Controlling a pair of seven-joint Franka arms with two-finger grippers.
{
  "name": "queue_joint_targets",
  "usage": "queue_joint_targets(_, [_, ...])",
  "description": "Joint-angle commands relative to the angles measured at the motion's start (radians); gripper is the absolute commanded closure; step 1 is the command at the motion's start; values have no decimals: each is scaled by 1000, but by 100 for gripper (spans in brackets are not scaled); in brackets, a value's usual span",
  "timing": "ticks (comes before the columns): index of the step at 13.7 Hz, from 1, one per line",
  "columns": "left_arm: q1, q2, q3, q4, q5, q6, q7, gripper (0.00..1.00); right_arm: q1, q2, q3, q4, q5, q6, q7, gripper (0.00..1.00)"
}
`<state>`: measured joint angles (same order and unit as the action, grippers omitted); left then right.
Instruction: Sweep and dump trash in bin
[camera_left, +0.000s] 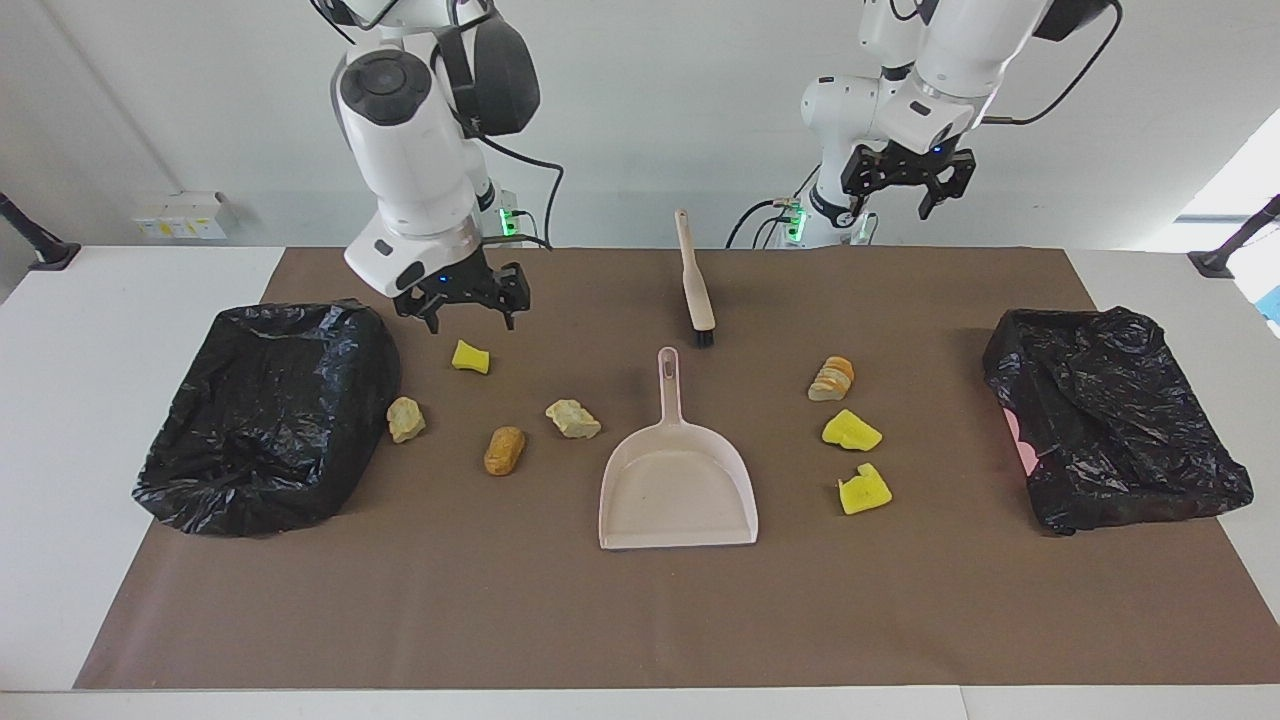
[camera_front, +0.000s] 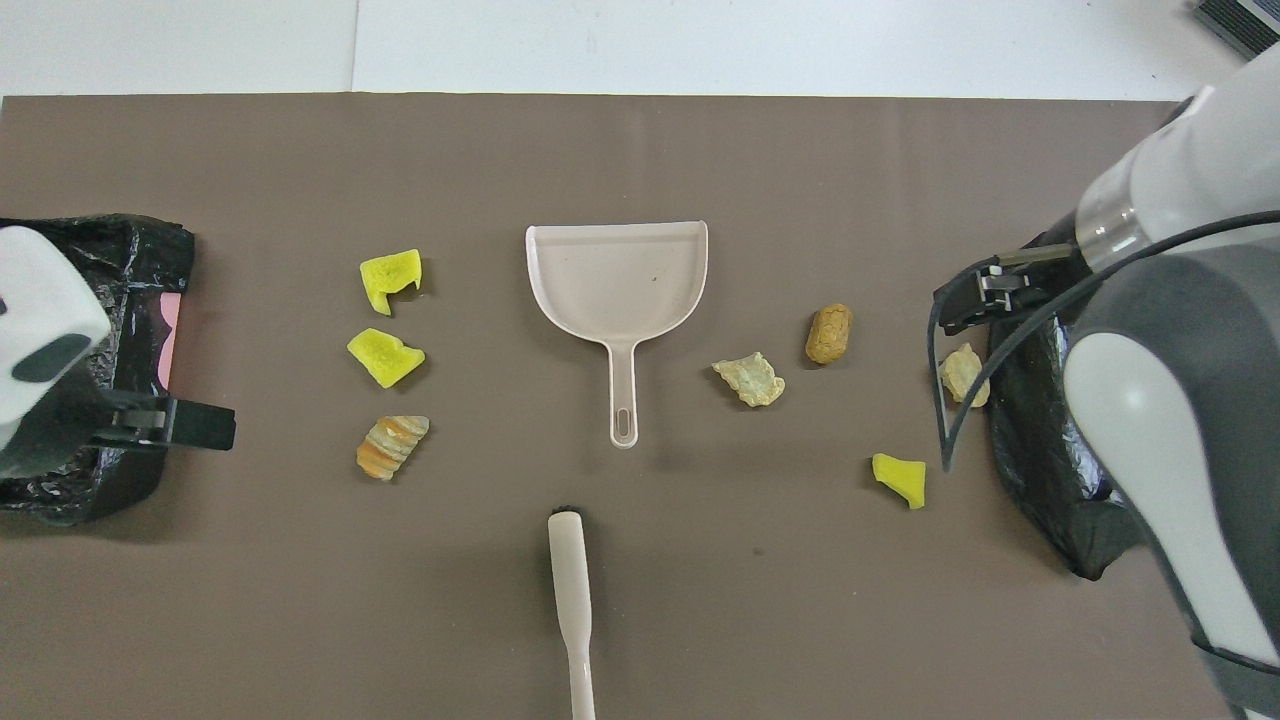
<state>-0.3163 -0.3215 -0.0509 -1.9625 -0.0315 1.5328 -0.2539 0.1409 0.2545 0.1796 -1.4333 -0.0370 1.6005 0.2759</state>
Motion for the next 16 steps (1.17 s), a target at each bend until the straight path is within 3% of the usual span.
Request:
queue_joint_targets(1, [-127, -41, 16, -142, -16, 119, -143, 0, 61, 54, 3, 1, 20, 70, 92, 0])
queue_joint_targets(5, [-243, -48, 16, -248, -74, 224, -192, 0, 163, 141, 3, 1, 20, 174, 236, 0])
queue_joint_targets(8, [-299, -131, 16, -372, -123, 274, -192, 0, 244, 219, 3, 4, 2, 234, 325, 0])
queue_joint_targets(10, [-393, -127, 14, -449, -123, 332, -217, 0, 275, 267, 3, 5, -4, 301, 383, 0])
queue_joint_targets(15, [-559, -59, 14, -574, -123, 553, -365, 0, 327, 299, 3, -36, -23, 381, 433, 9])
queue_joint_targets(16, [-573, -59, 14, -598, -123, 593, -389, 0, 325, 296, 3, -51, -24, 383, 433, 19])
